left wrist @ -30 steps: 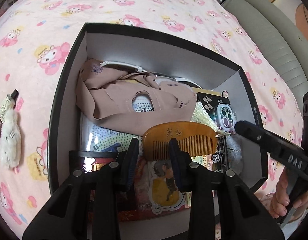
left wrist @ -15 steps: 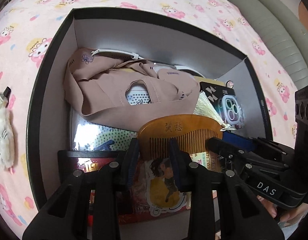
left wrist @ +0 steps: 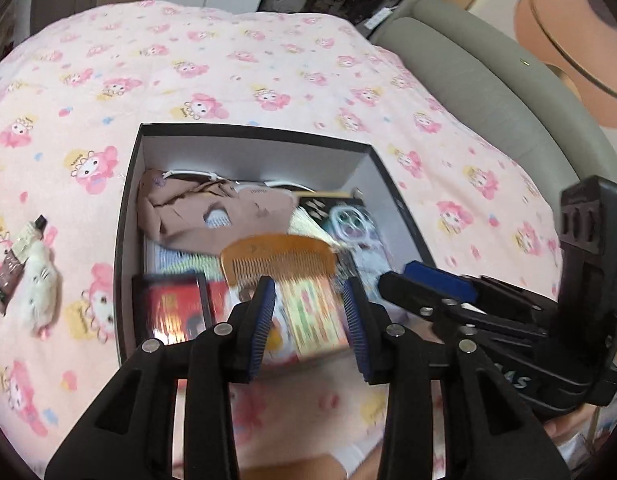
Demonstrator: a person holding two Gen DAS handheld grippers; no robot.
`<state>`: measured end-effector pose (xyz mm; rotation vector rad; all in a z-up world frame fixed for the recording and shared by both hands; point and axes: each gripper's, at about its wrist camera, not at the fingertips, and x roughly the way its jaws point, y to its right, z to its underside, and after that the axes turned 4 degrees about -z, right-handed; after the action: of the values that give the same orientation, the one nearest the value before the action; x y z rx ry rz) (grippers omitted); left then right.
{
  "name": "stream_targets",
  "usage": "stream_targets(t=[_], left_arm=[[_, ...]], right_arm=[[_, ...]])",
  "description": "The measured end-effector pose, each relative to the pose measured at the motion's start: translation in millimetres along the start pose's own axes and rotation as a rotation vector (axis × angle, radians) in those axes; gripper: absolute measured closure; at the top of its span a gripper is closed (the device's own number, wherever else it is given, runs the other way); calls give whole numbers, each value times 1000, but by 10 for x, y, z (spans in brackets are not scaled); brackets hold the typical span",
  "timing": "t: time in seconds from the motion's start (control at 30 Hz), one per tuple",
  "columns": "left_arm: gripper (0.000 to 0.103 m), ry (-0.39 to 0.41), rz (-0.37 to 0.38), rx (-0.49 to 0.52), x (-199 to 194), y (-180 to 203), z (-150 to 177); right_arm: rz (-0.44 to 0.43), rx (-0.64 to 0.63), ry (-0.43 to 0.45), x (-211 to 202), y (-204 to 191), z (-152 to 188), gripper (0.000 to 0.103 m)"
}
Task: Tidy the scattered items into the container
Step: 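Lower the comb into the box and open the right gripper, then move the right gripper back to the white plush cat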
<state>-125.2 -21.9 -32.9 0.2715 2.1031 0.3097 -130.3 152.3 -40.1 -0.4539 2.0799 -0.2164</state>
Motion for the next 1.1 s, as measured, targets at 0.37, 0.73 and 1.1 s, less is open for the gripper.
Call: stream_targets(t=[0.37, 0.73, 1.1], left_arm=[[63, 26, -16, -18, -592, -100, 495], [63, 60, -119, -213, -1114, -1186, 760], [57, -69, -116, -502, -794, -2683, 584]], right_arm=[[-43, -18, 59, -363, -539, 384, 72], [-174, -173, -50, 170, -1610, 332, 72], [-254, -163, -319, 1561, -2335, 95, 67]])
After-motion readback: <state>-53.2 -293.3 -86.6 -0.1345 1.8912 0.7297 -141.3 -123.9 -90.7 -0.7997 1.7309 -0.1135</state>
